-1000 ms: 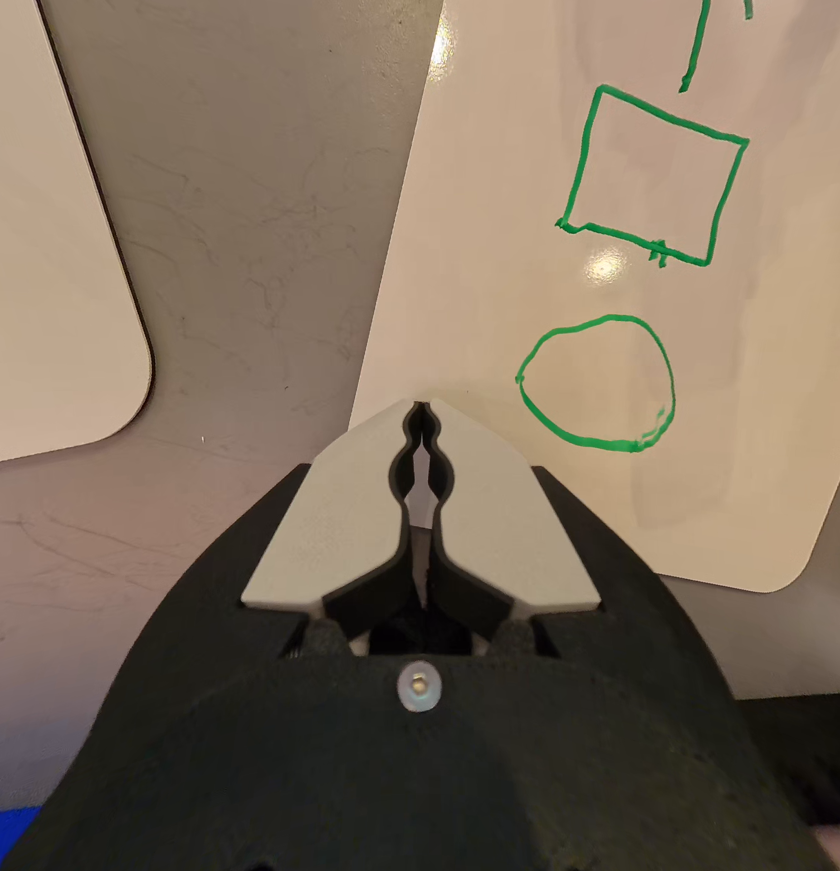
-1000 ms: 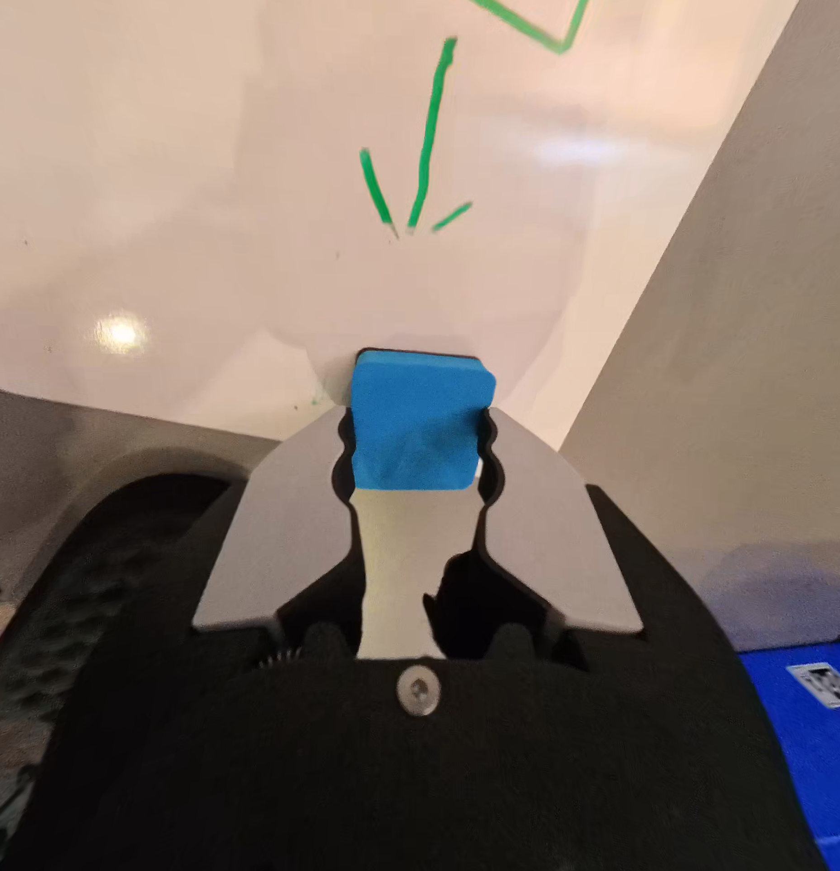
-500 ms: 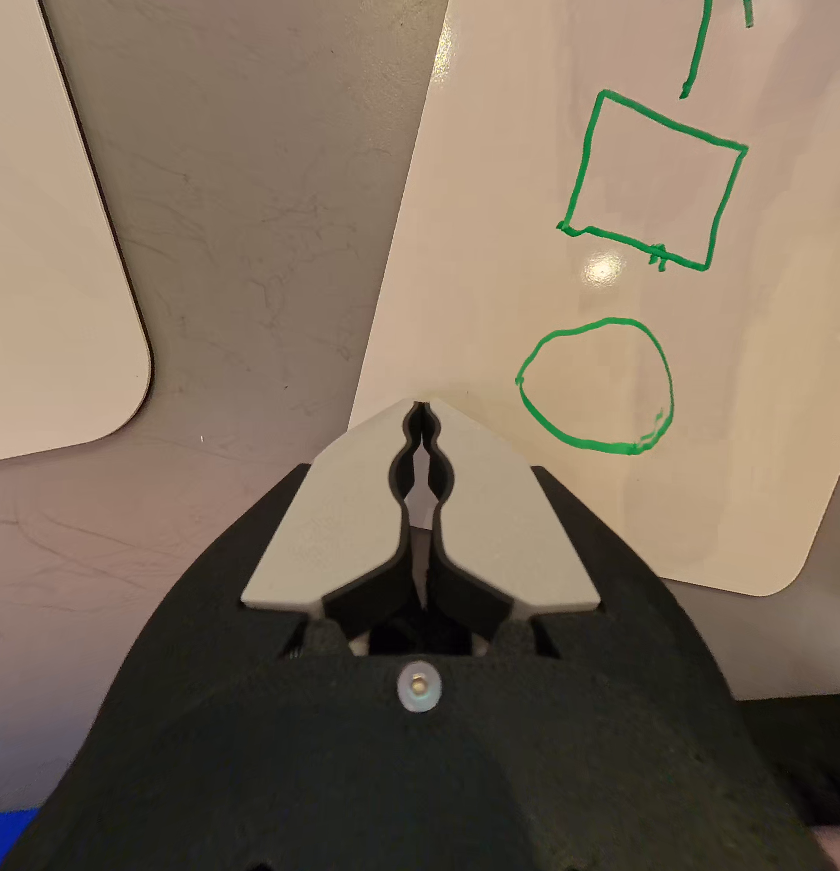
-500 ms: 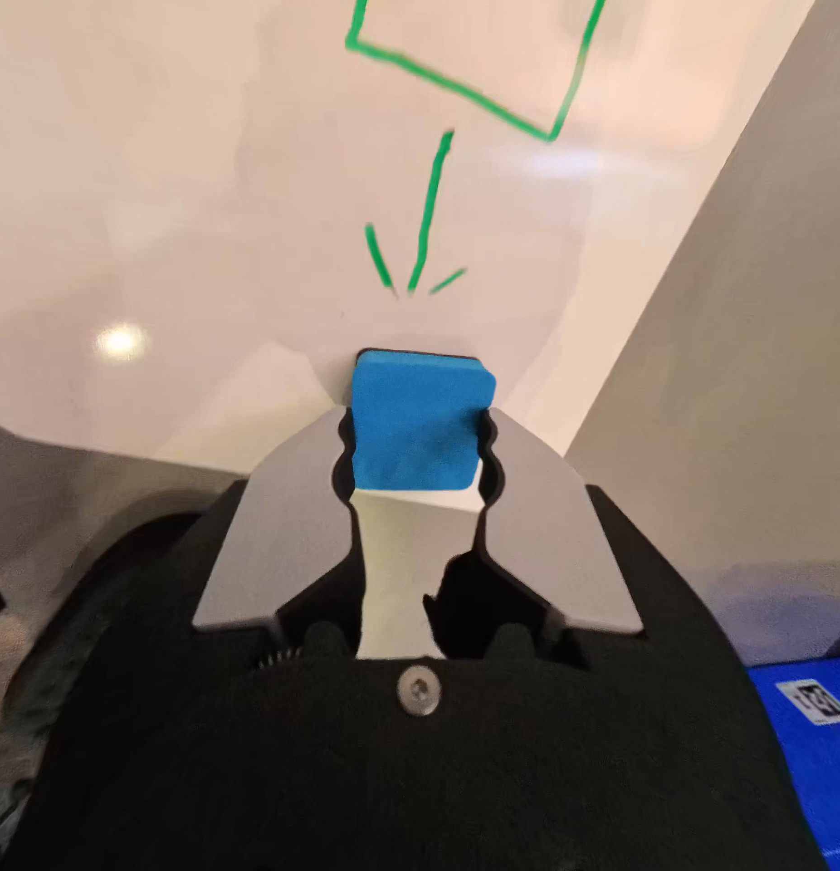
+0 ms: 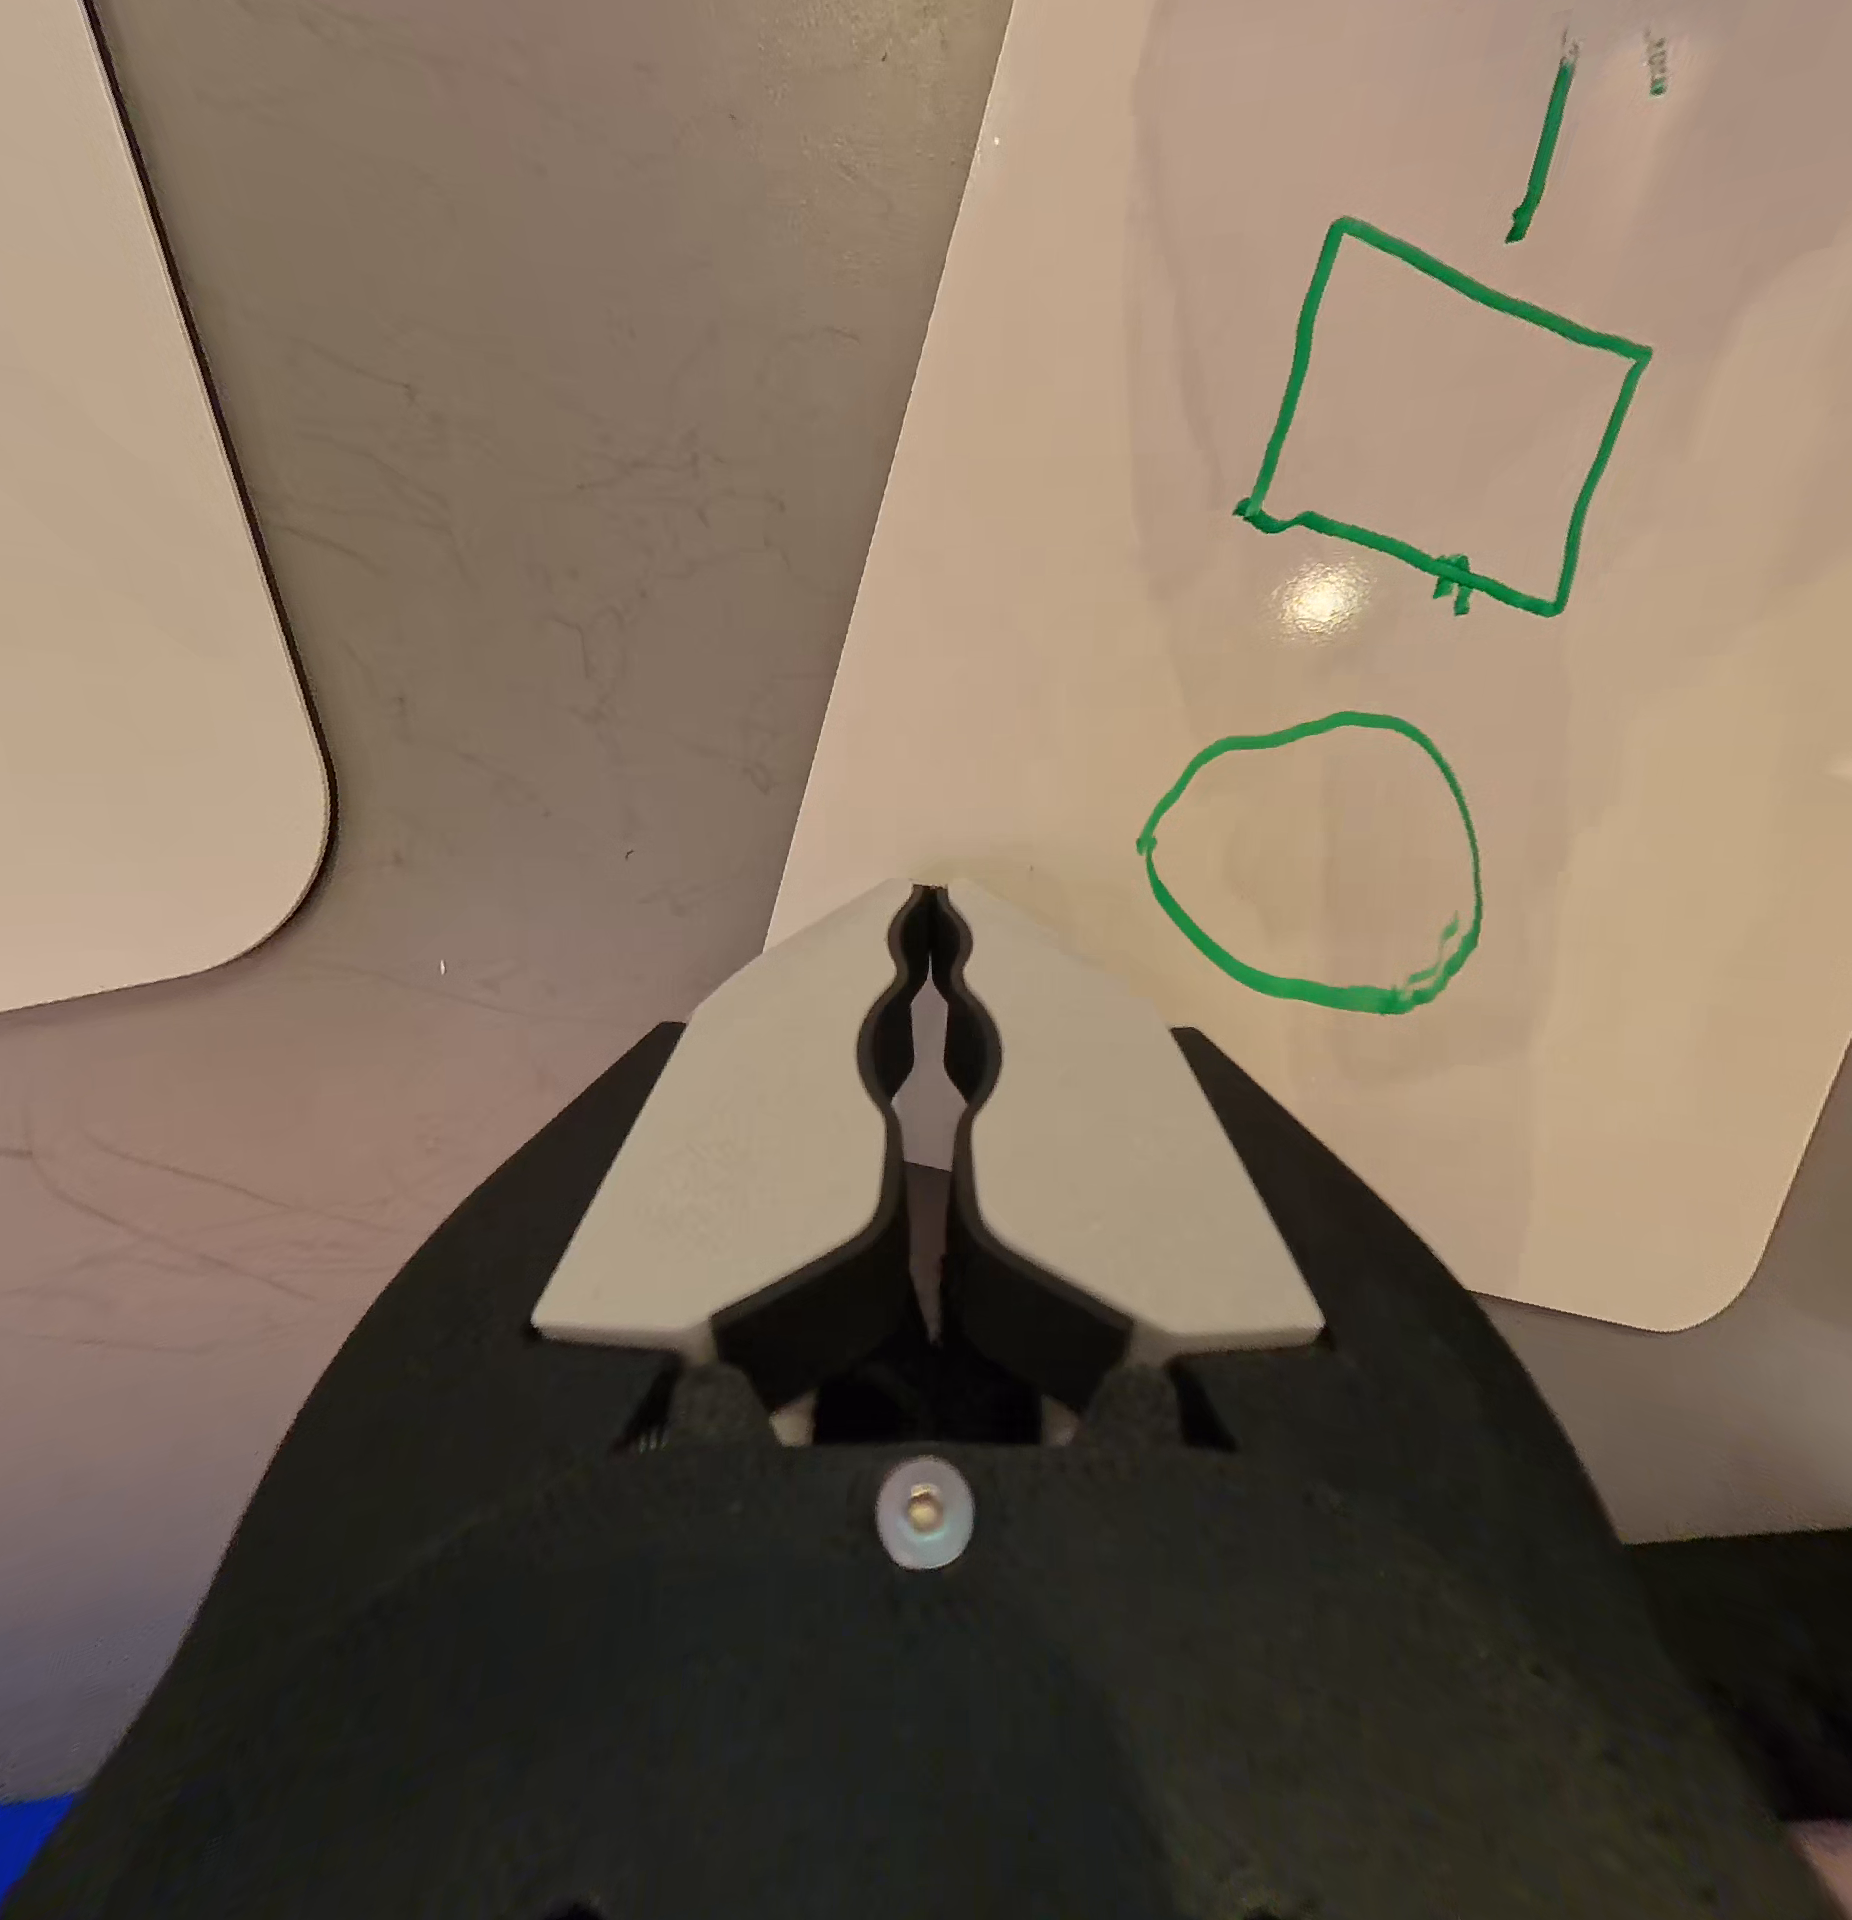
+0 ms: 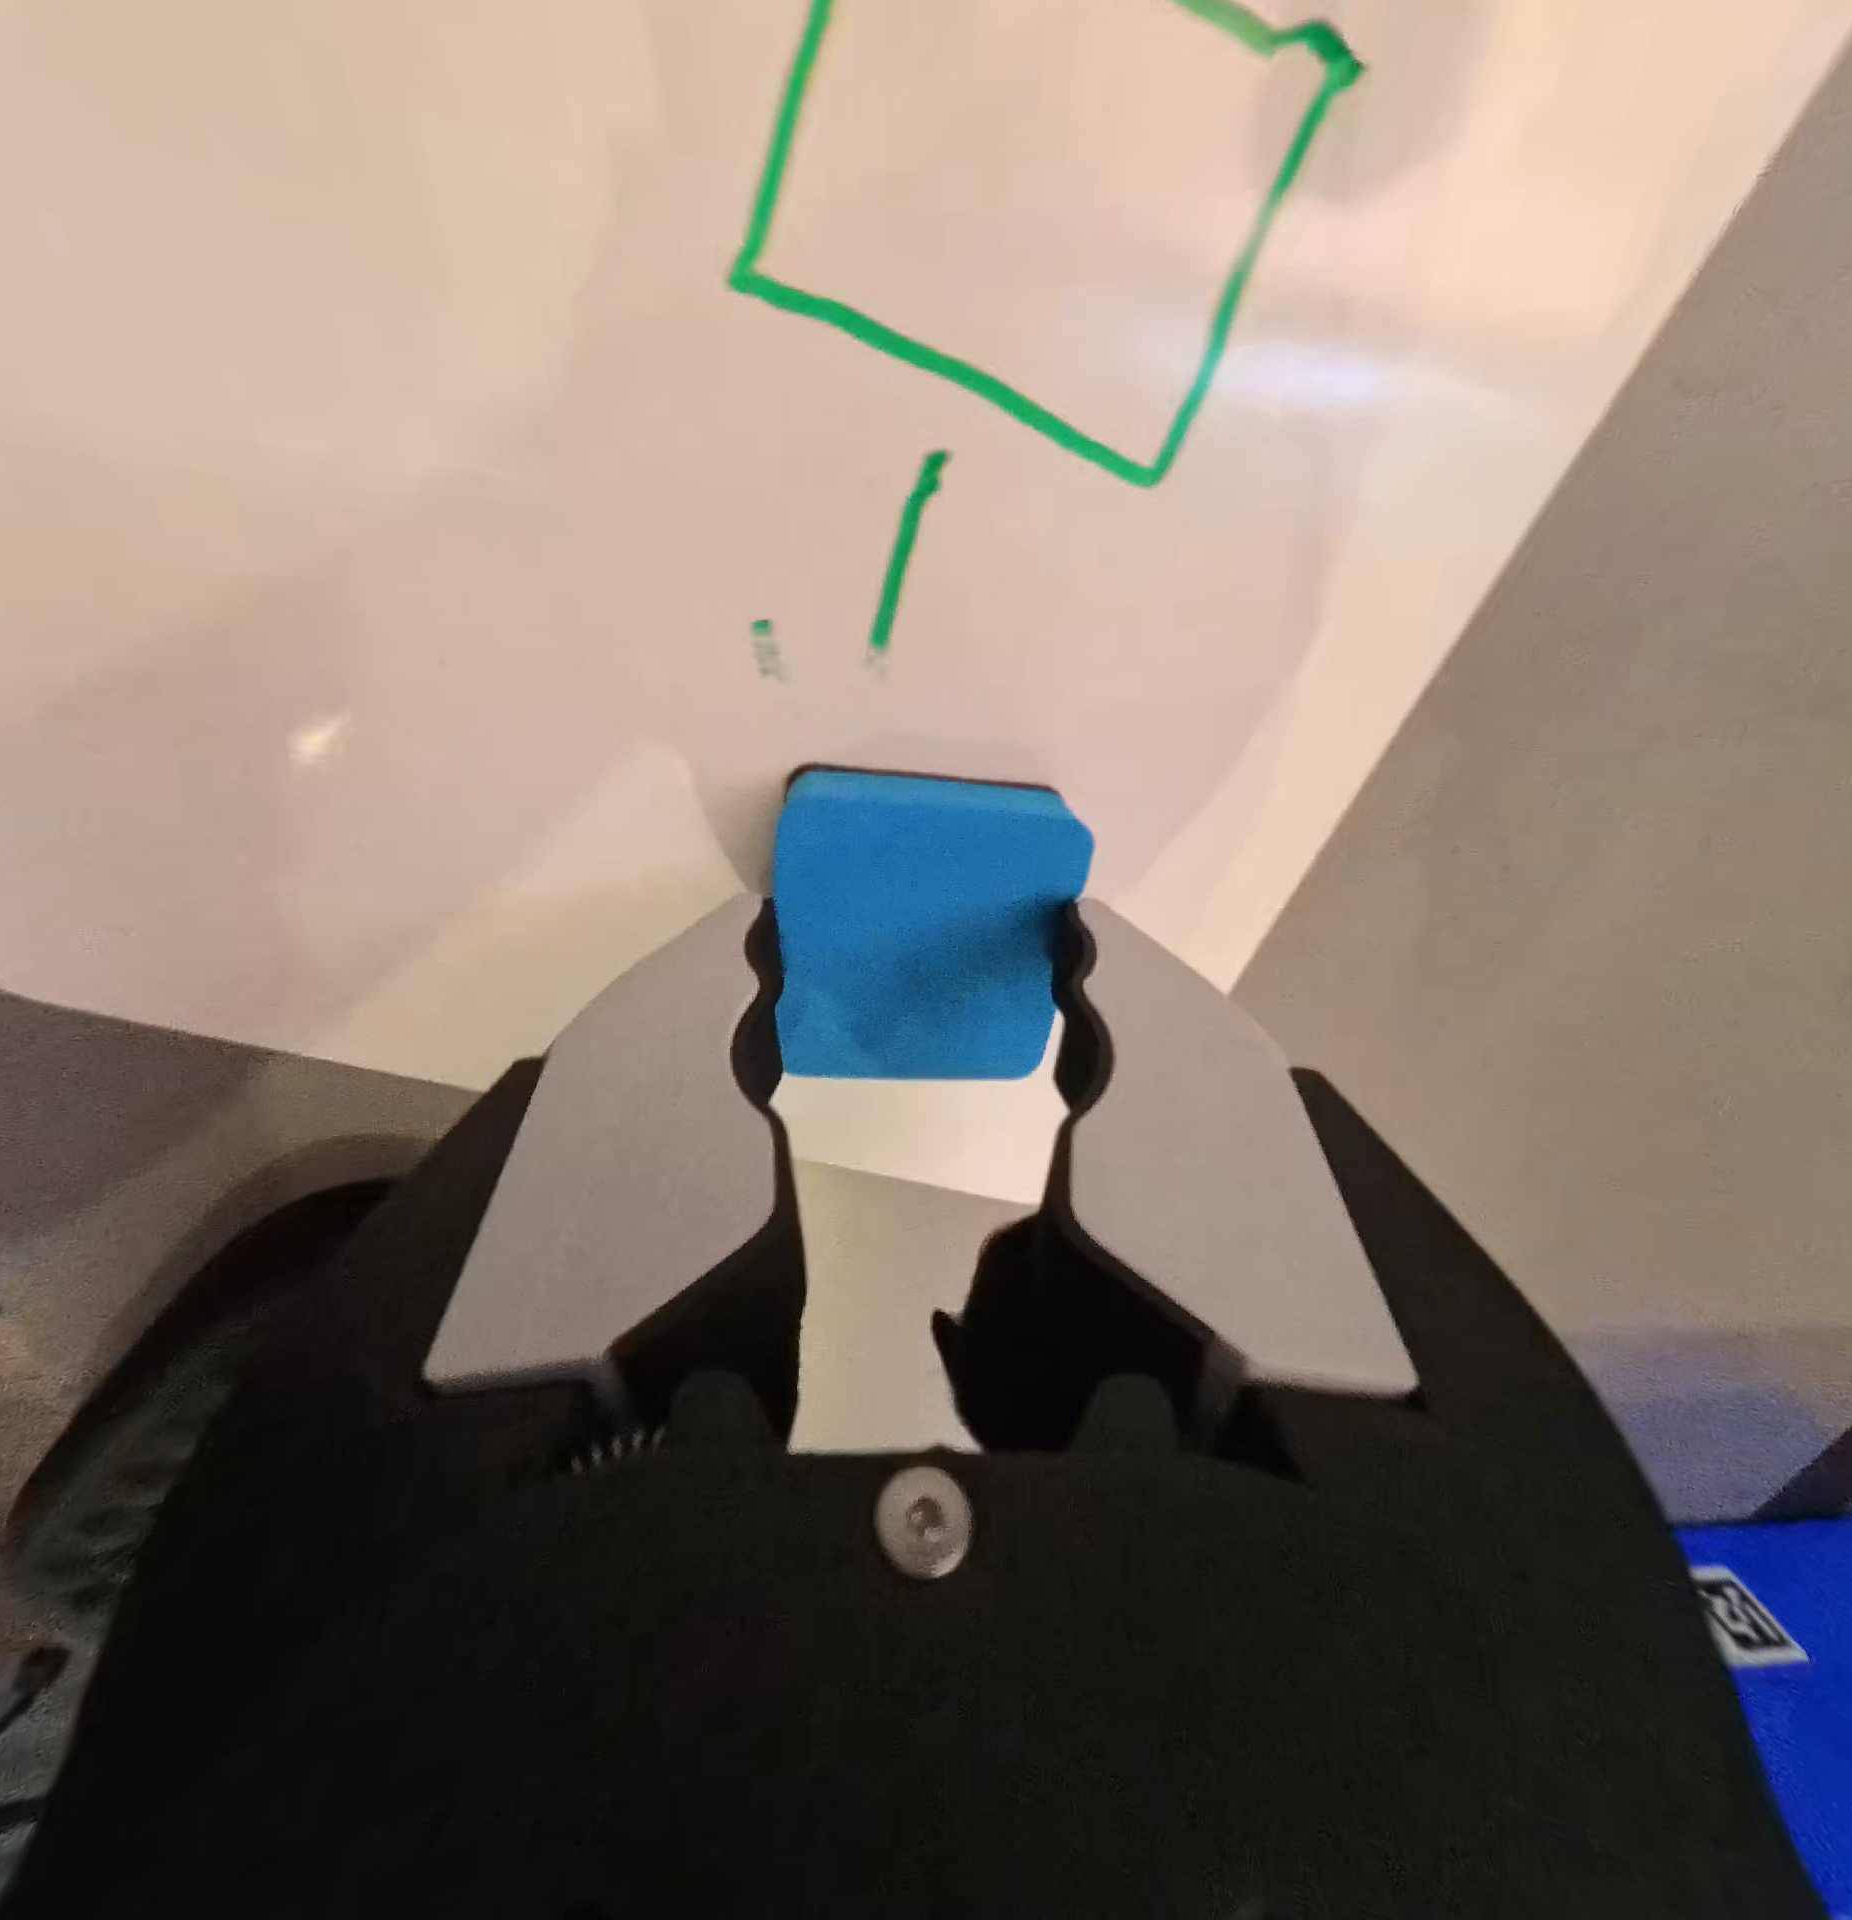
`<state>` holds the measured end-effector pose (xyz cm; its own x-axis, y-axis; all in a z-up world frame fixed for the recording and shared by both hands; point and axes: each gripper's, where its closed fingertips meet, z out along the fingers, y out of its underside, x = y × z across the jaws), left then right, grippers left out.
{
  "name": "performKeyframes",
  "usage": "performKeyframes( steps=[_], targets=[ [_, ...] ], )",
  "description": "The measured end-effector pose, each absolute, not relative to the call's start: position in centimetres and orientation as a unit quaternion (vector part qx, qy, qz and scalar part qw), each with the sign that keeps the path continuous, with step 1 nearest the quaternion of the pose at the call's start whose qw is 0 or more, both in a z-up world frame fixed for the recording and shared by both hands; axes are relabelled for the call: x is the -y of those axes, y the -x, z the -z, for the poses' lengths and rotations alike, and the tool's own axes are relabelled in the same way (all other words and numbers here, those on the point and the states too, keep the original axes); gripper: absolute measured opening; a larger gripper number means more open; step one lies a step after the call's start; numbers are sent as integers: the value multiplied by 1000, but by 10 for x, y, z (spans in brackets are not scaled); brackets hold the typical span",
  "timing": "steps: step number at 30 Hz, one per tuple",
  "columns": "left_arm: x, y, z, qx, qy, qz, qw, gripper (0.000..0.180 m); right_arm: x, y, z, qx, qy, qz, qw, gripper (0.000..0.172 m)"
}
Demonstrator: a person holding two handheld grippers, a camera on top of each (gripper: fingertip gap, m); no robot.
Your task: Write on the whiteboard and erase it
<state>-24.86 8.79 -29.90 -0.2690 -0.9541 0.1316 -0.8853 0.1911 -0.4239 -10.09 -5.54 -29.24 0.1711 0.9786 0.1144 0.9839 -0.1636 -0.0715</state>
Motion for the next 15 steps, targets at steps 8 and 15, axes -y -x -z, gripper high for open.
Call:
performKeyframes(
  steps=[8, 15],
  targets=[
    [-88, 249, 299, -767, 599, 215, 80, 1, 53, 116, 293, 663, 746, 18, 67, 52],
    [-88, 249, 299, -767, 599, 214, 81, 1, 54, 132, 293, 687, 723, 6, 72, 52]
  ],
)
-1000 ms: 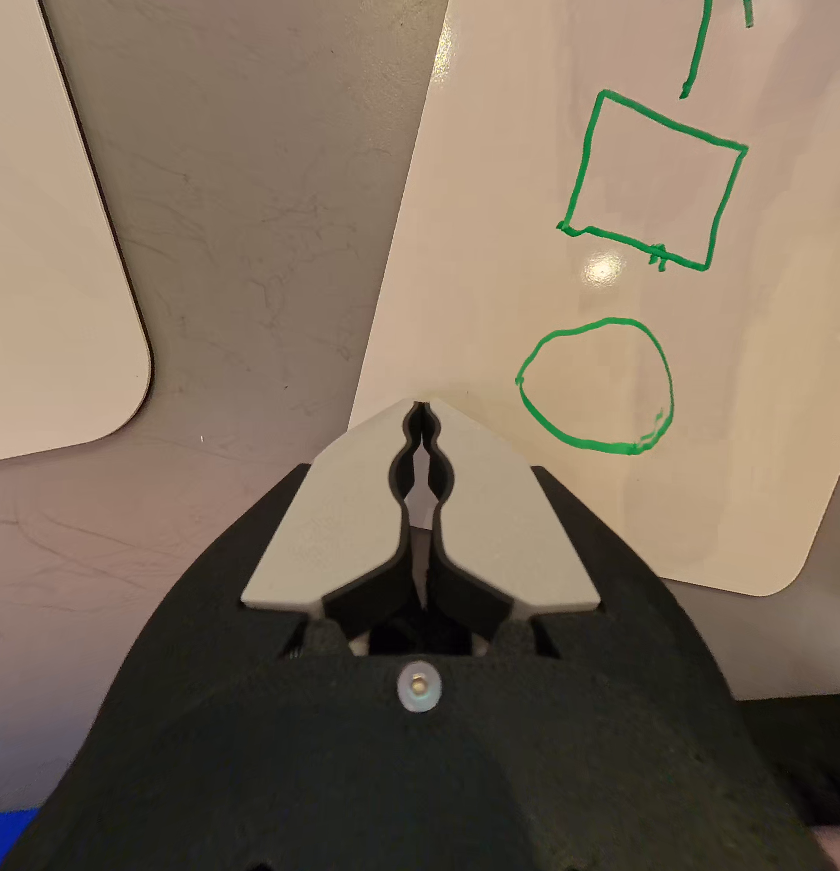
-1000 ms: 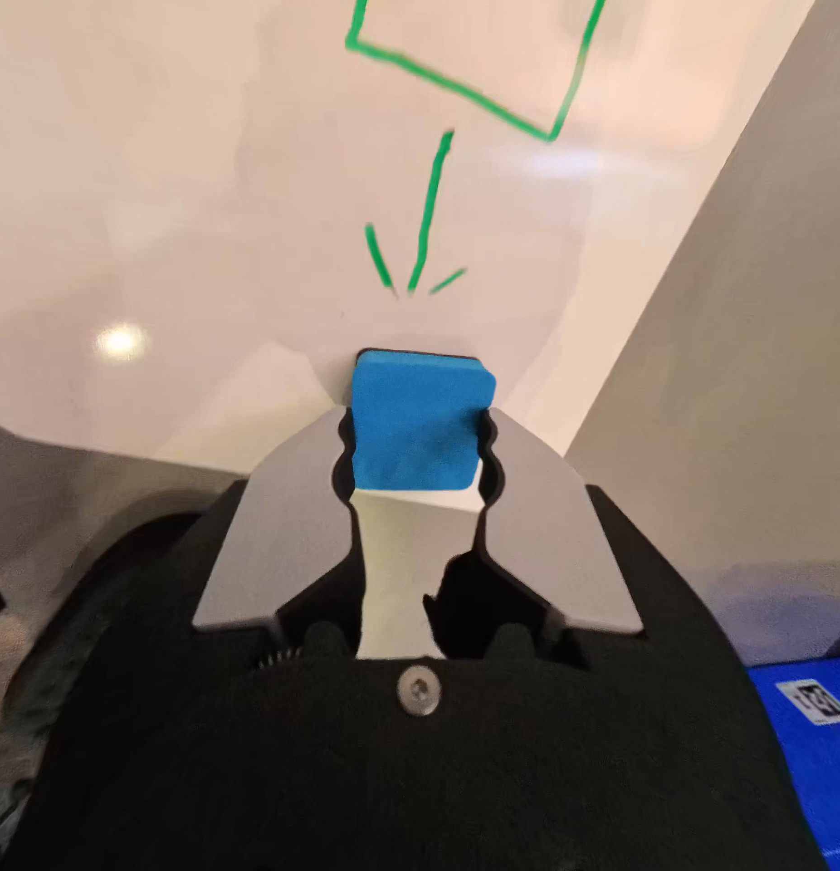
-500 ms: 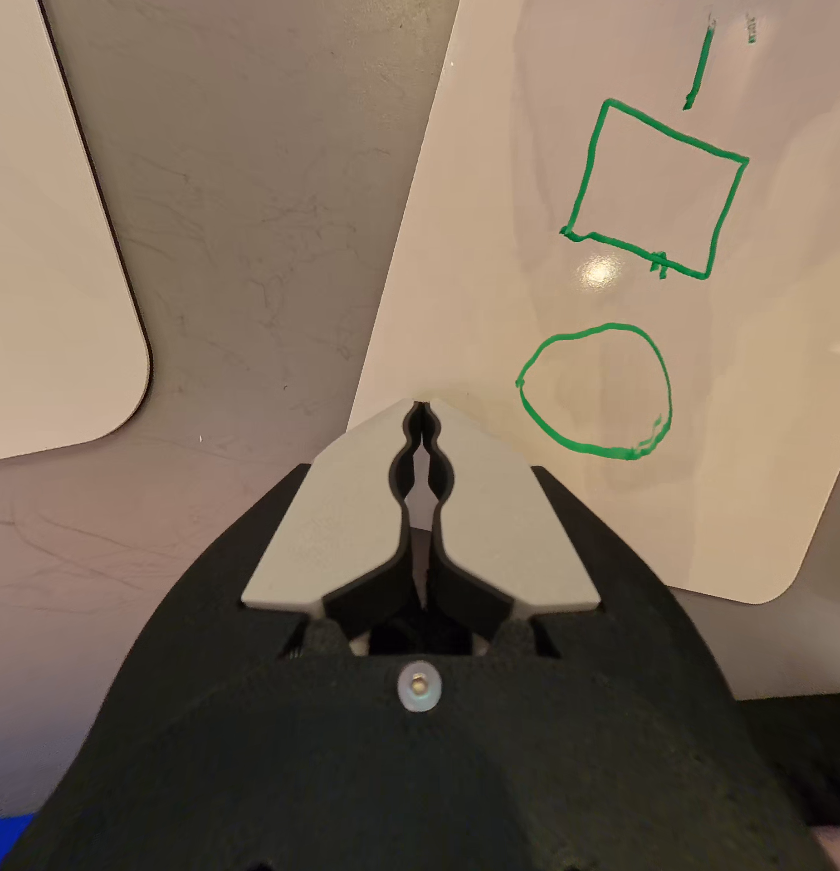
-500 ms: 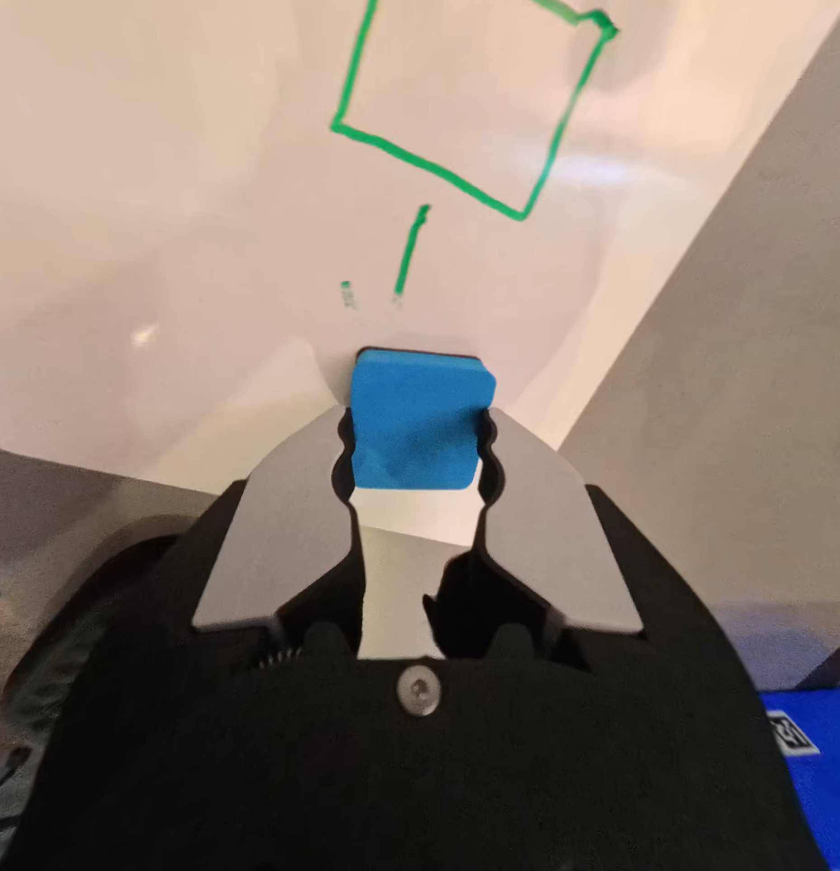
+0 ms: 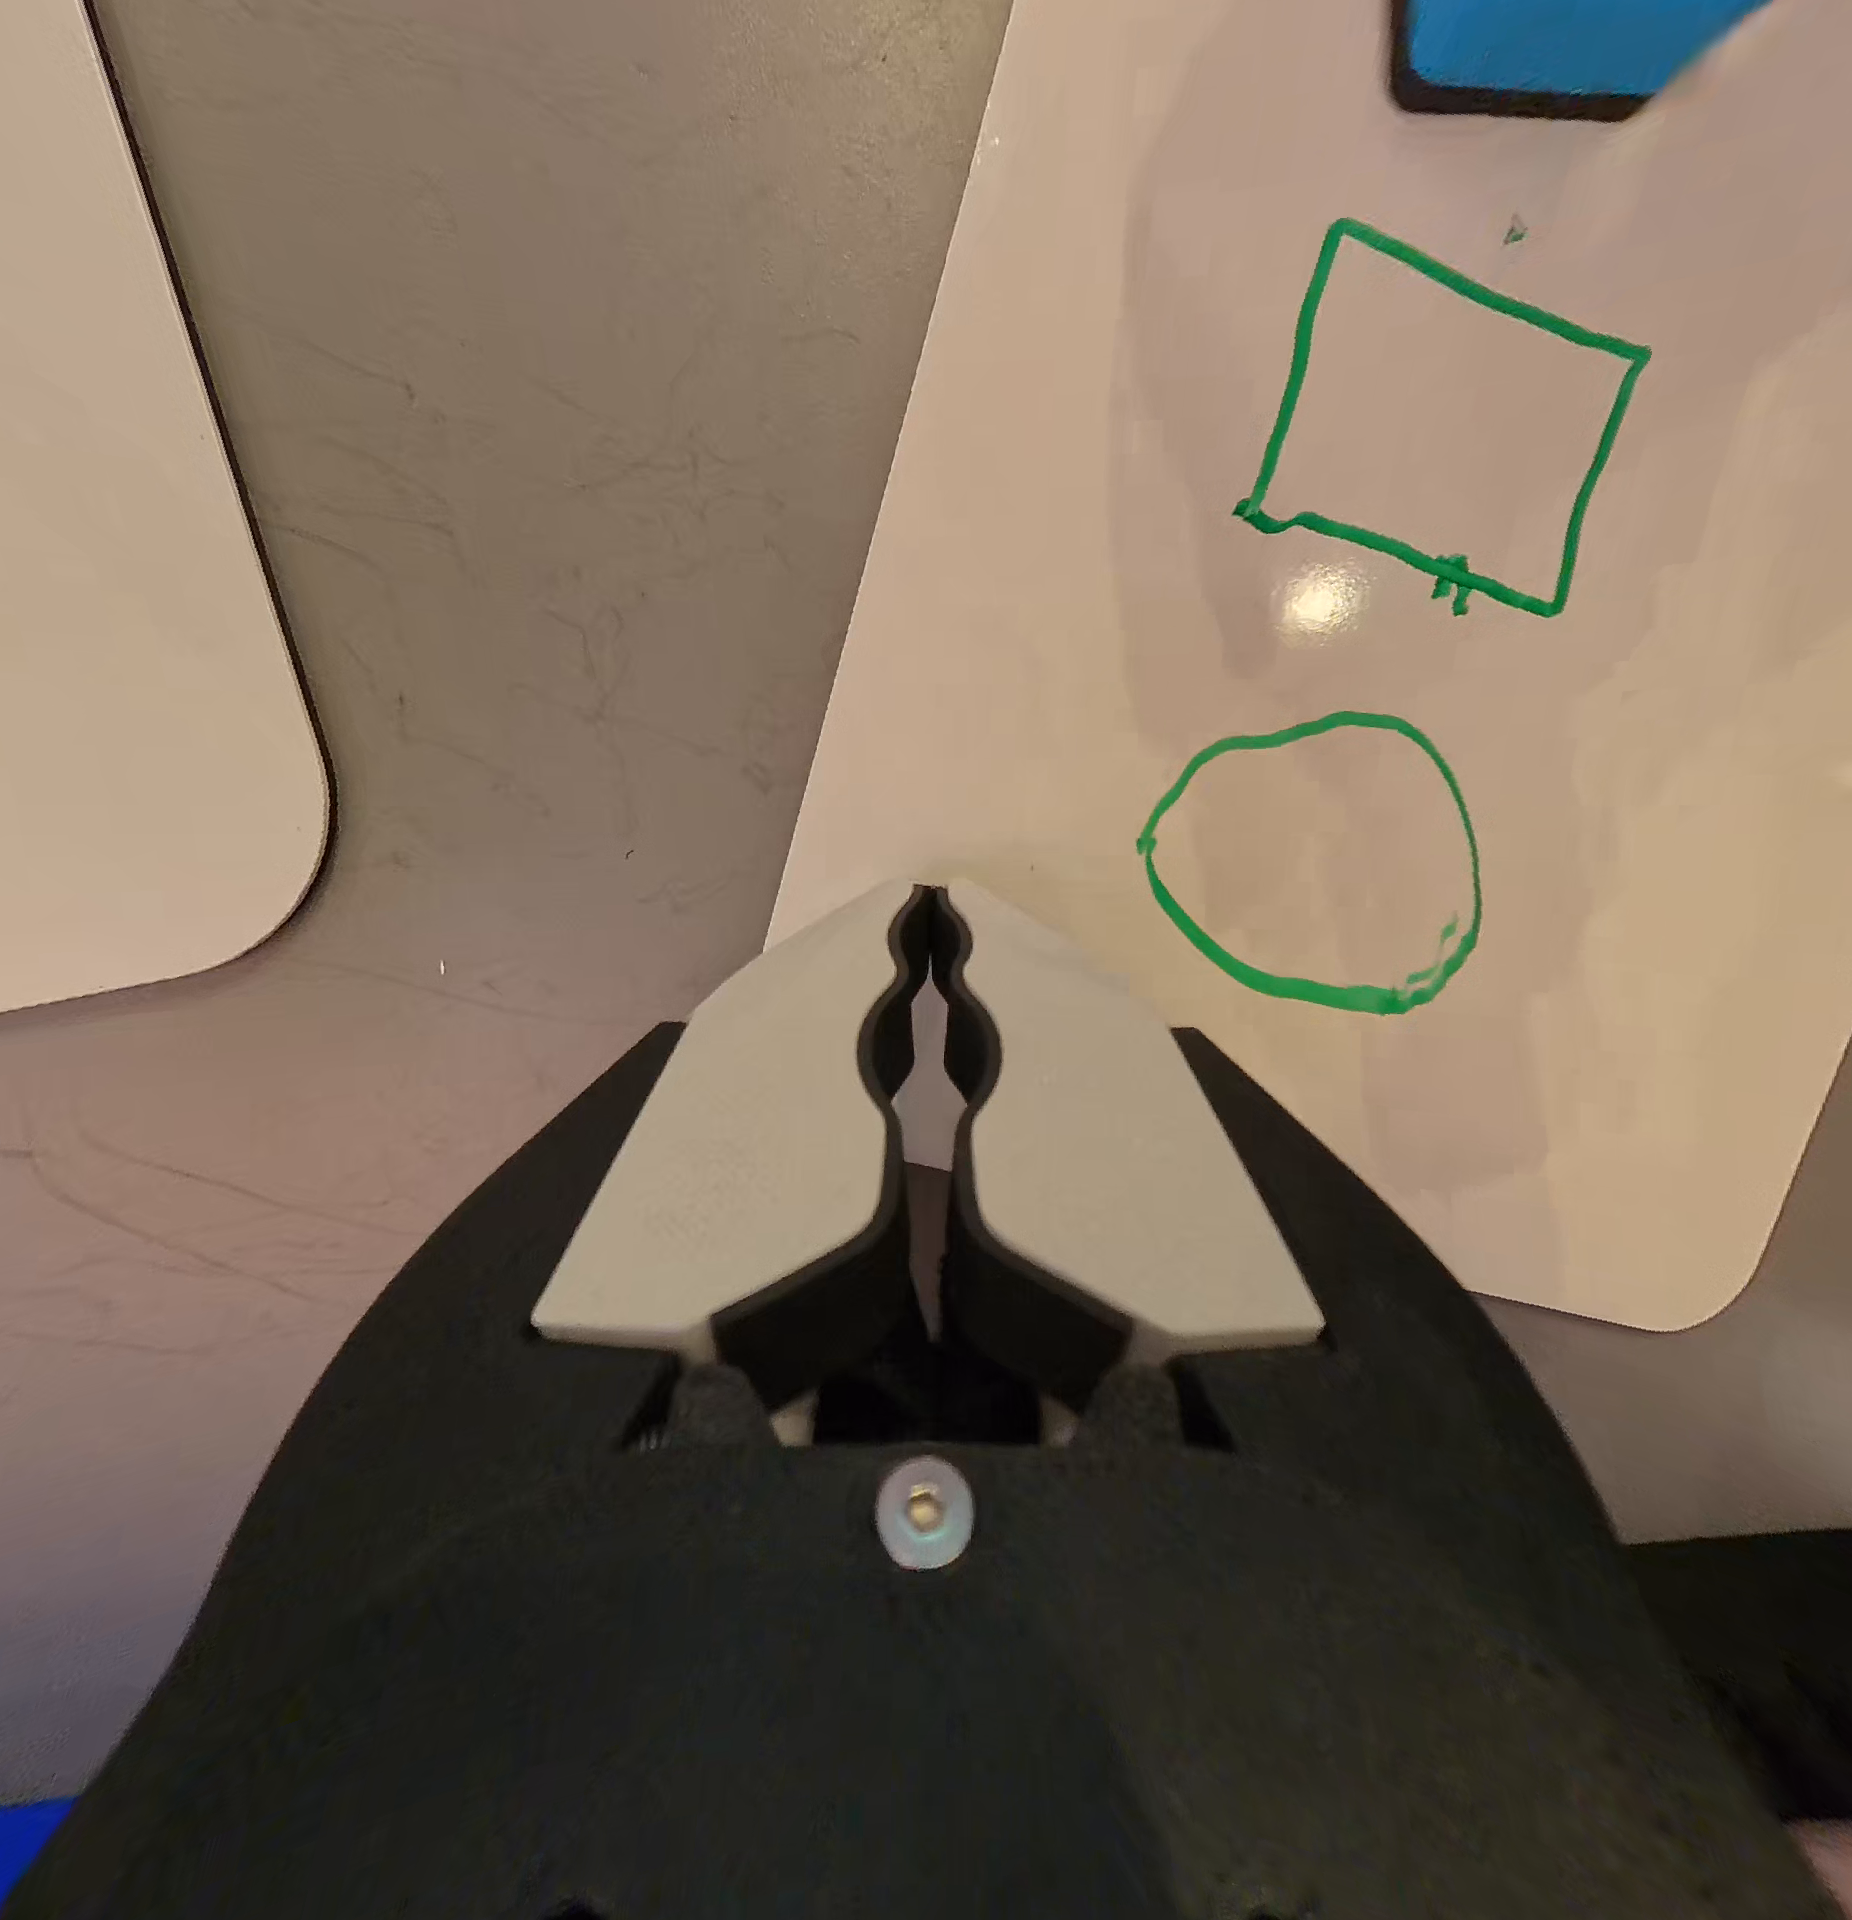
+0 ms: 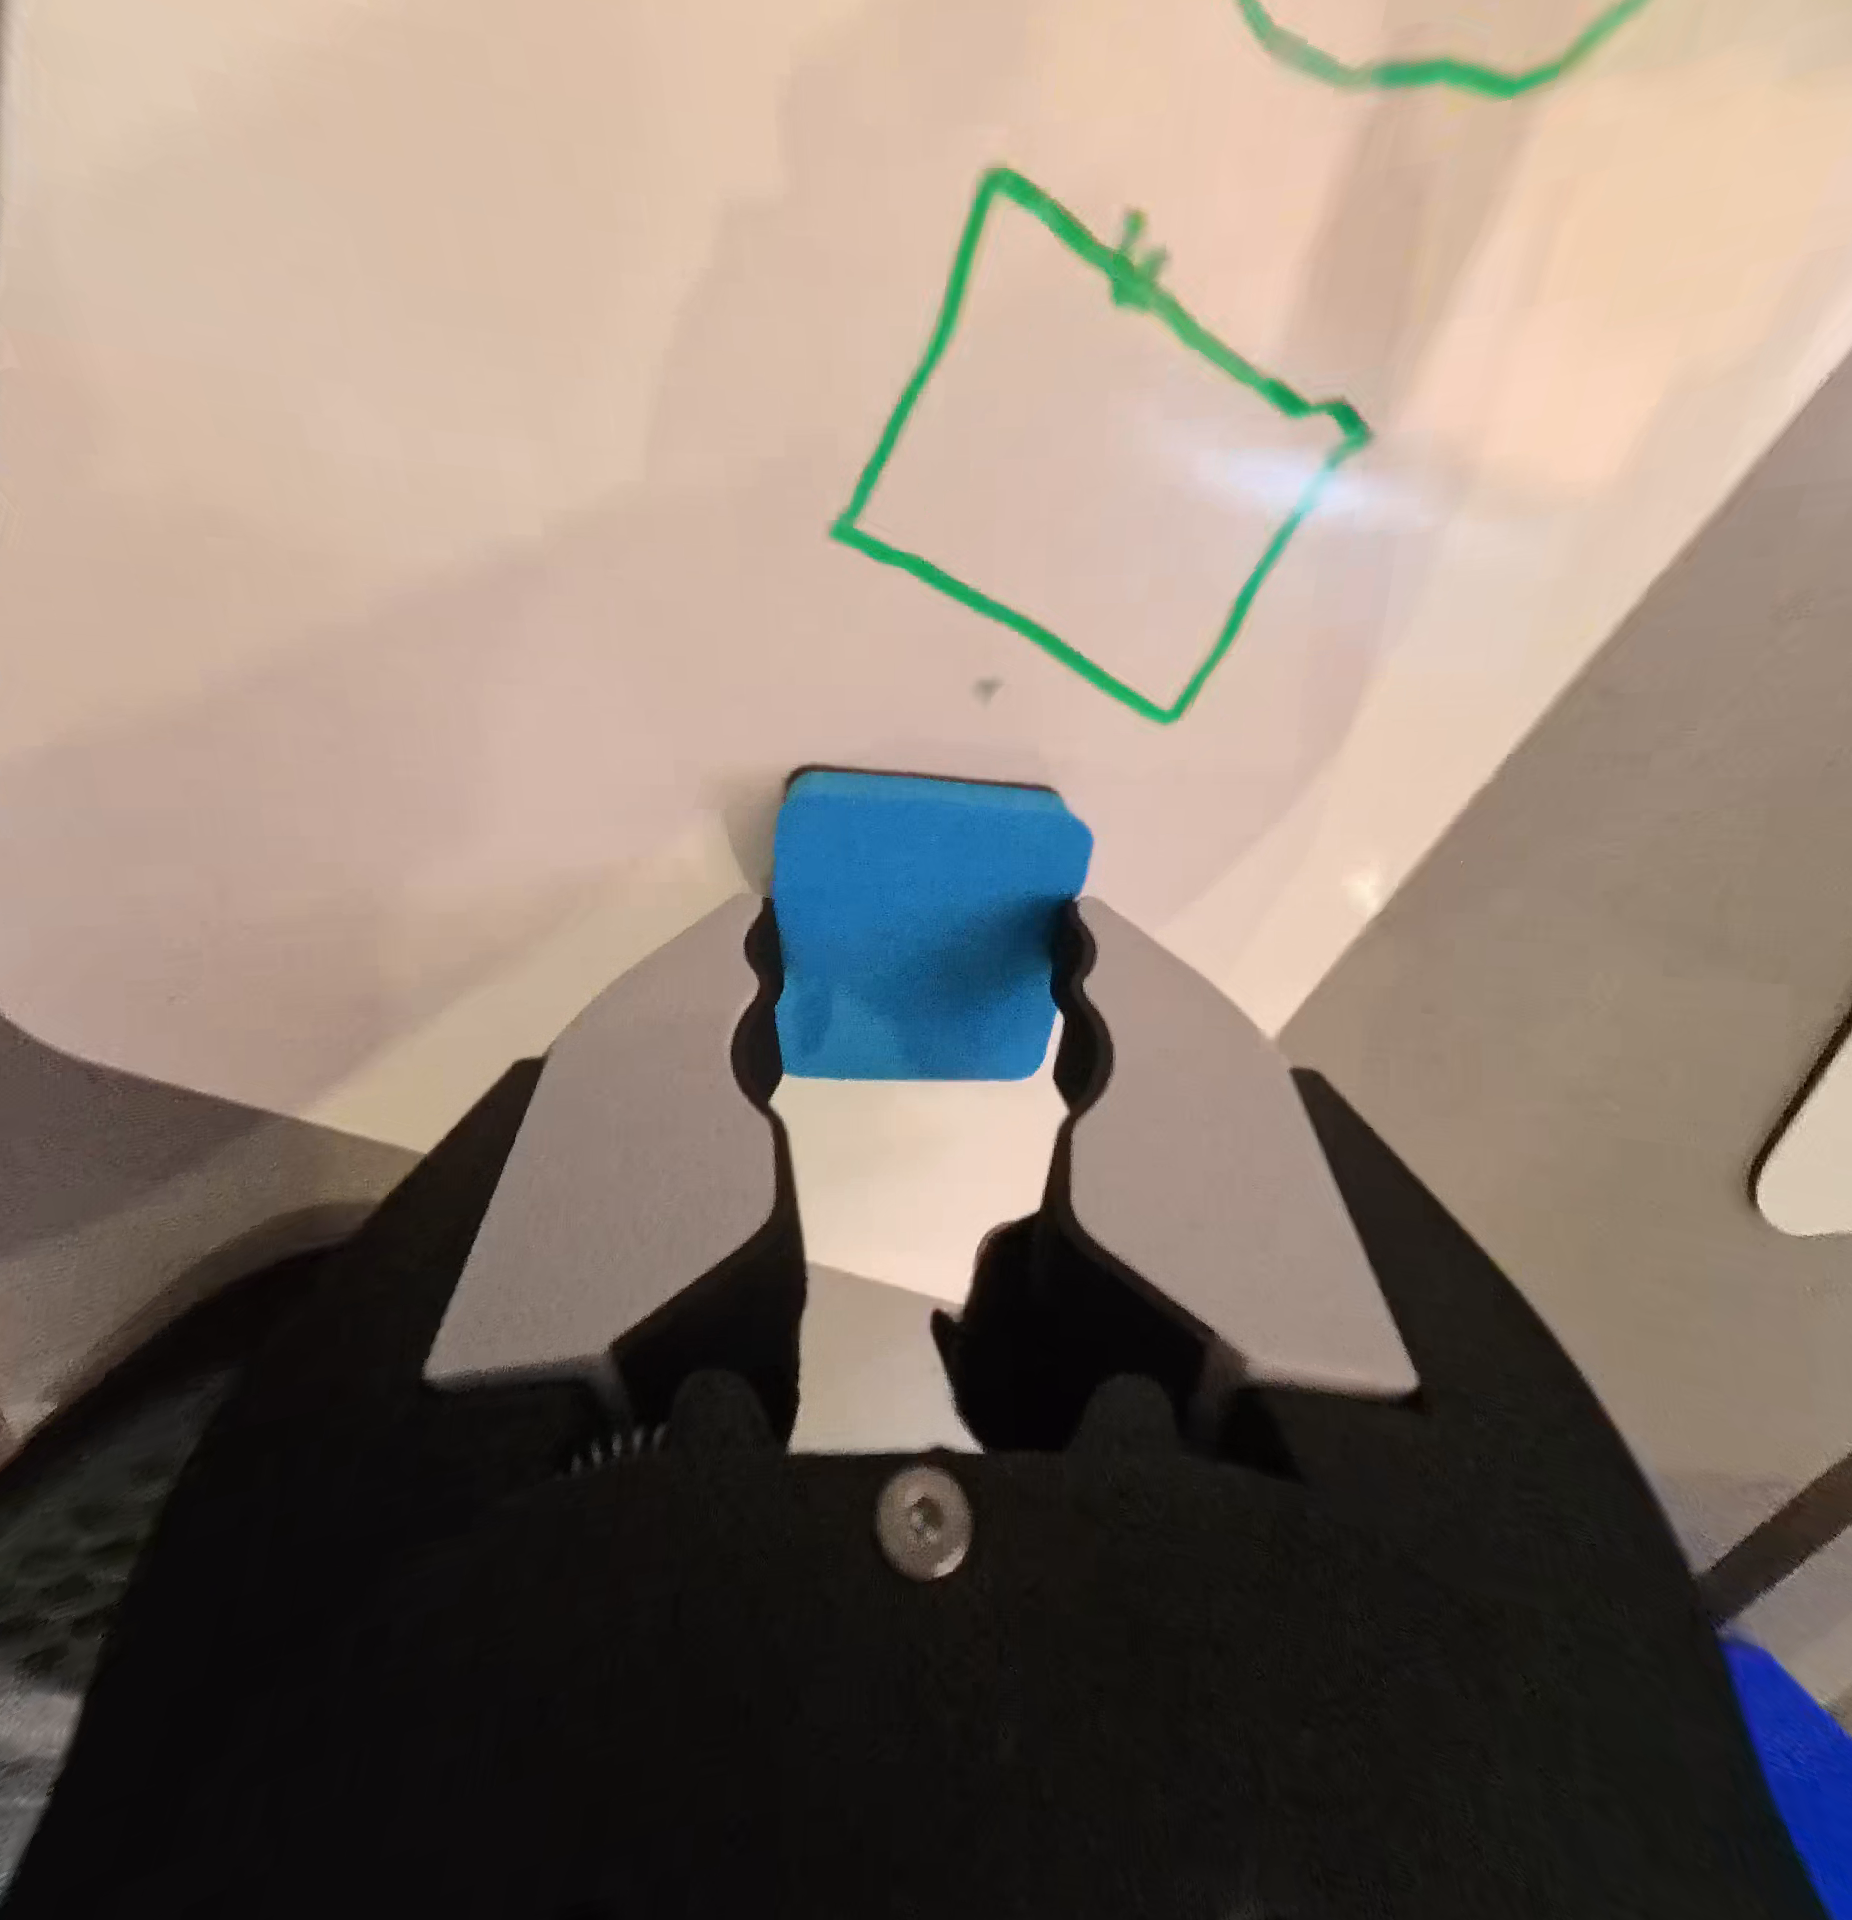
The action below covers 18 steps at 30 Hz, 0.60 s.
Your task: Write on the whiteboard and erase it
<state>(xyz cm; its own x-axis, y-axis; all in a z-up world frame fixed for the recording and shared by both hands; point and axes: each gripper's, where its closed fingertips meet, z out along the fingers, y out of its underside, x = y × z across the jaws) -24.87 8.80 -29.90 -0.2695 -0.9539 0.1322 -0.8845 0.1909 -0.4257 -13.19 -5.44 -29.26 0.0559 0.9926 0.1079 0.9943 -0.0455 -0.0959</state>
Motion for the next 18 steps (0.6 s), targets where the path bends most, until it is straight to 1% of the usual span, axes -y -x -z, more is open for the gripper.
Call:
performKeyframes(
  steps=[3, 7, 11, 13, 15, 18],
  targets=[
    [-88, 249, 299, -767, 599, 215, 80, 1, 38, 144, 293, 685, 724, 21, 81, 52],
    [-88, 249, 299, -767, 599, 216, 81, 1, 53, 146, 293, 703, 708, 4, 71, 52],
    [-88, 249, 299, -766, 599, 217, 80, 1, 31, 153, 293, 689, 720, 19, 82, 52],
    [-88, 249, 299, -766, 599, 216, 81, 1, 39, 168, 293, 707, 702, 7, 88, 52],
    [-88, 249, 299, -766, 600, 217, 80, 1, 45, 157, 293, 706, 704, 2, 76, 52],
    [-88, 249, 299, -766, 599, 217, 80, 1, 20, 154, 293, 683, 726, 14, 85, 52]
  ],
)
